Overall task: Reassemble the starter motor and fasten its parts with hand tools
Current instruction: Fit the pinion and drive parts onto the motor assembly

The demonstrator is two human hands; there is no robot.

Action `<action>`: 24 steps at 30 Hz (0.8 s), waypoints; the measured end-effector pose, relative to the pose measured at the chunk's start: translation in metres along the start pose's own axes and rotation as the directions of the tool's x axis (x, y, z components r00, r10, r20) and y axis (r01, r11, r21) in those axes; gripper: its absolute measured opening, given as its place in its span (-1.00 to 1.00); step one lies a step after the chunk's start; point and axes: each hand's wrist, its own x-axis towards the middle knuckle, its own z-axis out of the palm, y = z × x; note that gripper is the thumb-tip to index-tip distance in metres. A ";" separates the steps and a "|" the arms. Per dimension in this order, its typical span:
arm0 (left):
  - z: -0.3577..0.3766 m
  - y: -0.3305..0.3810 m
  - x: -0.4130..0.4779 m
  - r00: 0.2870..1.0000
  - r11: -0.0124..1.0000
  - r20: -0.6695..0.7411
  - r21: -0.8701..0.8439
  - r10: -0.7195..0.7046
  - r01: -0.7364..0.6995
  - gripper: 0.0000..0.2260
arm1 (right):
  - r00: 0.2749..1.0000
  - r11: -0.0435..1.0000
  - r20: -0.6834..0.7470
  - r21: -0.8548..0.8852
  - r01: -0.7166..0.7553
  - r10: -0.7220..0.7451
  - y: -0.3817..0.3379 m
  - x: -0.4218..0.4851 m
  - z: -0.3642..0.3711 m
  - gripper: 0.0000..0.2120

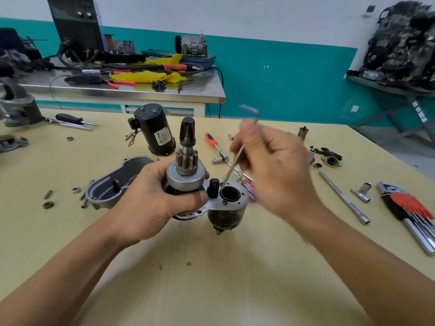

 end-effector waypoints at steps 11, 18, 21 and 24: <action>-0.001 0.002 0.000 0.998 0.999 0.047 0.005 0.035 -0.036 -0.72 | 0.744 0.950 0.627 -0.311 -0.034 0.232 0.012 0.034 -0.052 -0.83; -0.002 0.002 0.000 0.998 0.999 0.050 0.005 0.032 -0.033 -0.76 | 0.597 0.856 0.790 -0.400 0.326 0.142 0.003 0.057 -0.042 -0.90; -0.002 0.002 0.000 0.997 0.999 0.064 0.007 0.048 -0.048 -0.76 | 0.533 0.844 0.824 -0.416 0.338 0.193 0.005 0.060 -0.038 -0.84; -0.002 0.003 0.000 0.996 0.999 0.072 0.013 0.051 -0.052 -0.76 | 0.518 0.843 0.839 -0.394 0.365 0.168 0.007 0.061 -0.037 -0.83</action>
